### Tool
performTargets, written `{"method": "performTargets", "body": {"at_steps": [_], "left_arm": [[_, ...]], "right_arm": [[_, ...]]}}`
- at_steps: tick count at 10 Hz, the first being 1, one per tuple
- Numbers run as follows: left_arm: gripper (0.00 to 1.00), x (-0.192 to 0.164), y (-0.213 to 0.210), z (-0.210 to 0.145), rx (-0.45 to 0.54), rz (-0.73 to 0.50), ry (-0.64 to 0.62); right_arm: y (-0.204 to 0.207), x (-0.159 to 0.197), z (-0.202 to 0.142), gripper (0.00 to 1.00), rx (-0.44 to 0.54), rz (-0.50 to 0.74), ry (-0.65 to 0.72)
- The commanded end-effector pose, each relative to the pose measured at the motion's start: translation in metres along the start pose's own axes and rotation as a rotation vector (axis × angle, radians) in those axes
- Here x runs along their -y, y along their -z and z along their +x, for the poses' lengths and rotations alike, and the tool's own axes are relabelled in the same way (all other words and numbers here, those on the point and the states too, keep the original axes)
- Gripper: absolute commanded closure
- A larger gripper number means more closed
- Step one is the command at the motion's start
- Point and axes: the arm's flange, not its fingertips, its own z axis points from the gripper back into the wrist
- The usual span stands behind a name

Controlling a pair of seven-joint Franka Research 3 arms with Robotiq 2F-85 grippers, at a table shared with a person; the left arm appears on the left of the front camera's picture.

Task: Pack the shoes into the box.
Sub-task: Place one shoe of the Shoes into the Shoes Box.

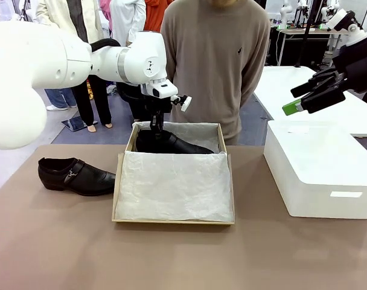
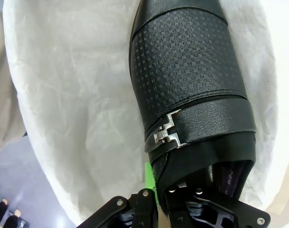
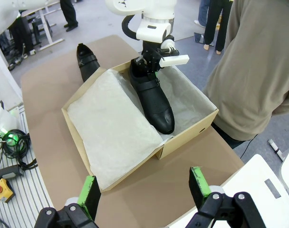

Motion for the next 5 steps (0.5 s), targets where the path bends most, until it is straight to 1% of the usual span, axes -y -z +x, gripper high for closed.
{"method": "performTargets", "body": {"at_steps": [1,2,3,5], "left_arm": [[1.0,0.0031,-0.0021,0.0017,0.012,0.02,-0.013],[1.0,0.0028,-0.0026,0.0017,0.008,0.032,-0.013],[0.97,0.0033,-0.0021,0.0008,0.004,0.03,-0.015],[0.59,0.0046,-0.0035,-0.0007,0.01,0.016,-0.019]], "right_arm": [[0.001,0.0024,0.0004,0.0,0.021,0.016,-0.015],[0.001,0.0024,0.0004,0.0,0.021,0.016,-0.015],[0.001,0.0024,0.0004,0.0,0.021,0.016,-0.015],[0.001,0.0024,0.0004,0.0,0.021,0.016,-0.015]]}}
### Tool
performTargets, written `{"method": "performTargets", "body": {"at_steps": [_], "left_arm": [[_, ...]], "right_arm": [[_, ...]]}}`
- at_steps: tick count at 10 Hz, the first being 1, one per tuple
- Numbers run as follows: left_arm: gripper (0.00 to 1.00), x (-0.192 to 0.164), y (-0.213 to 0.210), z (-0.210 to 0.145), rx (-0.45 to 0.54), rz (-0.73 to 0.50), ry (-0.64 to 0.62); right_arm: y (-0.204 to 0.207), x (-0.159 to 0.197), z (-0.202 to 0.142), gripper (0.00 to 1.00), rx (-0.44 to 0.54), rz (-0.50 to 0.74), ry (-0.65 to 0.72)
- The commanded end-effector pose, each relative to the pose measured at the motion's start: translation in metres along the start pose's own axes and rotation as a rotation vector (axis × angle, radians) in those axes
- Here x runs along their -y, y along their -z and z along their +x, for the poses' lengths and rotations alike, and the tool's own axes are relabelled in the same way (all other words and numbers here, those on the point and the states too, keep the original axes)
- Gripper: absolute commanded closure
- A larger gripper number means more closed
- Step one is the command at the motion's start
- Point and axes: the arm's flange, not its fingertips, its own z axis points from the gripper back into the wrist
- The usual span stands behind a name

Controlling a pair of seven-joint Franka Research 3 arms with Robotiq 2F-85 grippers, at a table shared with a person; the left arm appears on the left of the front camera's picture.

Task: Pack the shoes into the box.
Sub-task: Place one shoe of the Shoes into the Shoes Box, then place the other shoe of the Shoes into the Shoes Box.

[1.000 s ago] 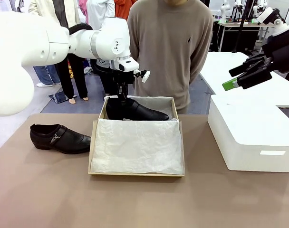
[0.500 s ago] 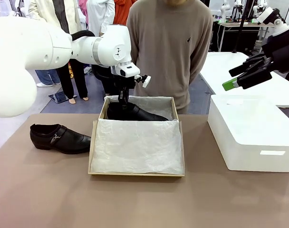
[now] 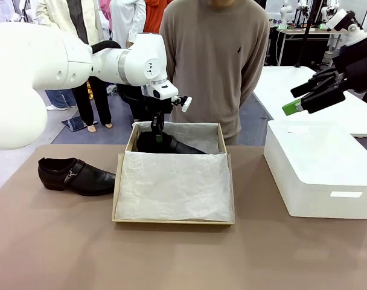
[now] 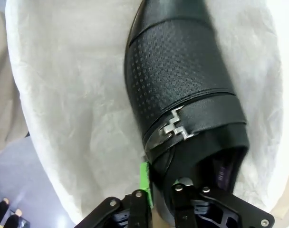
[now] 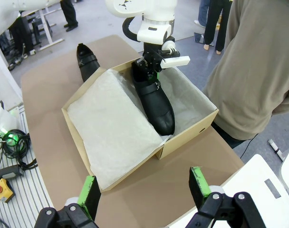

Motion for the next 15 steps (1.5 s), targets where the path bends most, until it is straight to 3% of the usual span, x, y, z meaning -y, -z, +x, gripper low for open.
{"method": "performTargets", "body": {"at_steps": [1,3,7,9,10,15], "left_arm": [[0.39,0.006,-0.009,-0.002,0.007,-0.003,-0.02],[0.0,0.006,-0.02,-0.005,0.017,-0.016,-0.034],[0.0,0.008,-0.068,-0.016,0.033,-0.044,-0.08],[0.0,0.001,-0.082,-0.048,0.022,-0.086,-0.145],[0.0,0.012,-0.069,-0.02,0.016,-0.026,-0.058],[0.0,0.012,-0.069,-0.02,0.016,-0.026,-0.058]], "right_arm": [[0.001,0.002,0.0,0.0,0.021,0.016,-0.015],[0.001,0.002,0.0,0.0,0.021,0.016,-0.015],[0.001,0.002,0.0,0.0,0.021,0.016,-0.015],[0.001,0.002,0.0,0.0,0.021,0.016,-0.015],[0.001,0.002,0.0,0.0,0.021,0.016,-0.015],[0.001,0.002,0.0,0.0,0.021,0.016,-0.015]]}}
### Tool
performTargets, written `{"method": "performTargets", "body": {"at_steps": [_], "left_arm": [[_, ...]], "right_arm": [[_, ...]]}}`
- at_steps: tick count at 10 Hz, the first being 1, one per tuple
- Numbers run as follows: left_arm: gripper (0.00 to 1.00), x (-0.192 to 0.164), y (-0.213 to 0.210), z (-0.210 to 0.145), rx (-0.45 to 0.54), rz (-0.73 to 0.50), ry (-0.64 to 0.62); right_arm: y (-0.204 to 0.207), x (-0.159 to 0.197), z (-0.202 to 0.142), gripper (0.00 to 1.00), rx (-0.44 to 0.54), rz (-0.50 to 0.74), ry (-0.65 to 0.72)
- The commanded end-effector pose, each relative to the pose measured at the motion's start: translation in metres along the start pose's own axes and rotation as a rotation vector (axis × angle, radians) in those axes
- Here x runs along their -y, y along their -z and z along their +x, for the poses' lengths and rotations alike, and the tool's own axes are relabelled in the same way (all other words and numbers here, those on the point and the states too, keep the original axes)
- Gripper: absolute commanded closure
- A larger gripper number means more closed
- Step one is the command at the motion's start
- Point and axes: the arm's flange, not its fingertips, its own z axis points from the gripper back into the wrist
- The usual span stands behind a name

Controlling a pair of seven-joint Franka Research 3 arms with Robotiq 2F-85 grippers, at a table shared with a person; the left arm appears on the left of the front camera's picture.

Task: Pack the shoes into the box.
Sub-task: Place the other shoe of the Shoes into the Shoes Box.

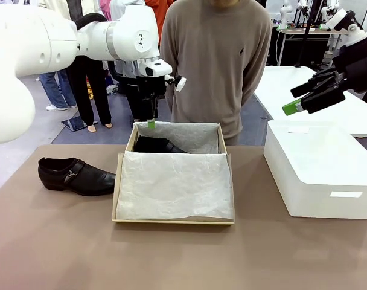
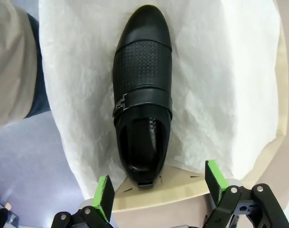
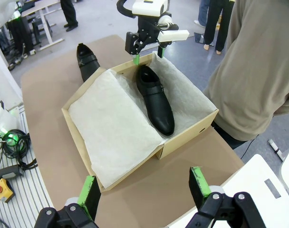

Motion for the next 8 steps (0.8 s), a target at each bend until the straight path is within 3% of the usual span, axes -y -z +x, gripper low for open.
{"method": "performTargets", "body": {"at_steps": [1,4,8], "left_arm": [[0.0,0.001,-0.003,-0.005,-0.001,0.008,0.004],[0.0,-0.001,0.0,-0.002,0.0,0.0,-0.003],[0.0,0.046,-0.056,-0.042,-0.021,0.137,-0.052]], "right_arm": [[0.001,0.003,0.0,0.0,0.021,0.016,-0.015],[0.001,0.003,0.0,0.0,0.021,0.016,-0.015],[0.001,0.003,0.0,0.0,0.021,0.016,-0.015]]}}
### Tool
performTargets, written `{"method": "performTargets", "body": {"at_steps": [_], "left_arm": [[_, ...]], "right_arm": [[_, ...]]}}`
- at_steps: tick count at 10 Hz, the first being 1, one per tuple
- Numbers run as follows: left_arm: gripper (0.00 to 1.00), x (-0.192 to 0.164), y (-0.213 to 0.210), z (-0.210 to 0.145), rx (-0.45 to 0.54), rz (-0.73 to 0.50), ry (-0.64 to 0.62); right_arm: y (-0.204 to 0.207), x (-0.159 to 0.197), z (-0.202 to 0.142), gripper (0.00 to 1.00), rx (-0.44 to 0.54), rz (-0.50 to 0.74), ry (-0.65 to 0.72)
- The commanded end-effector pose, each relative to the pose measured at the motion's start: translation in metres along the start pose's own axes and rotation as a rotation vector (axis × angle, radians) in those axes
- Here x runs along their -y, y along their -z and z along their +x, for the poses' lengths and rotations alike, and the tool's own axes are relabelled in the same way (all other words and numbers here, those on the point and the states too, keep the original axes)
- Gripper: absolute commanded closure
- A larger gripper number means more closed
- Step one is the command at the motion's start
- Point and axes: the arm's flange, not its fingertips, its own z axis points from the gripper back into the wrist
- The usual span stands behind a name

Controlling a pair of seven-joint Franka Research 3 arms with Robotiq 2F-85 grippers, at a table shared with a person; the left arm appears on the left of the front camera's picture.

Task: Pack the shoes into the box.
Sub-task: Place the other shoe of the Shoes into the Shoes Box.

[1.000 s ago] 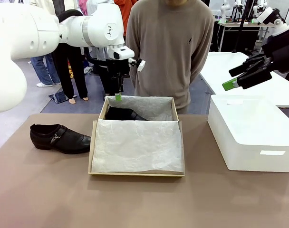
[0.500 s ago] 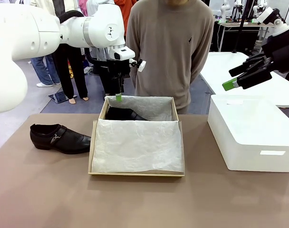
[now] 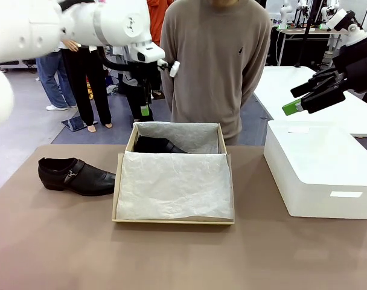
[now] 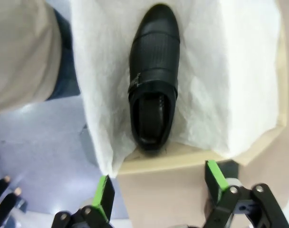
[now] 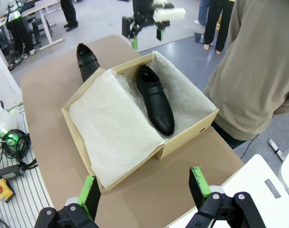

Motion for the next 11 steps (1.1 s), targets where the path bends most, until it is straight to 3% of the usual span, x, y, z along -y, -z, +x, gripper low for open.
{"method": "performTargets", "body": {"at_steps": [1,3,5,8,11], "left_arm": [[0.0,0.037,-0.006,-0.03,-0.026,0.037,-0.05],[0.0,0.051,-0.017,-0.061,-0.03,0.054,-0.093],[0.0,0.06,-0.025,-0.102,-0.03,0.088,-0.024],[0.0,0.051,-0.025,-0.147,0.023,0.107,0.076],[0.0,0.045,-0.02,-0.175,0.039,0.07,0.036]], "right_arm": [[0.001,0.003,0.0,0.0,0.021,0.016,-0.015],[0.001,0.003,0.0,0.0,0.021,0.016,-0.015],[0.001,0.003,0.0,0.0,0.021,0.016,-0.015],[0.001,0.003,0.0,0.0,0.021,0.016,-0.015],[0.001,0.003,0.0,0.0,0.021,0.016,-0.015]]}}
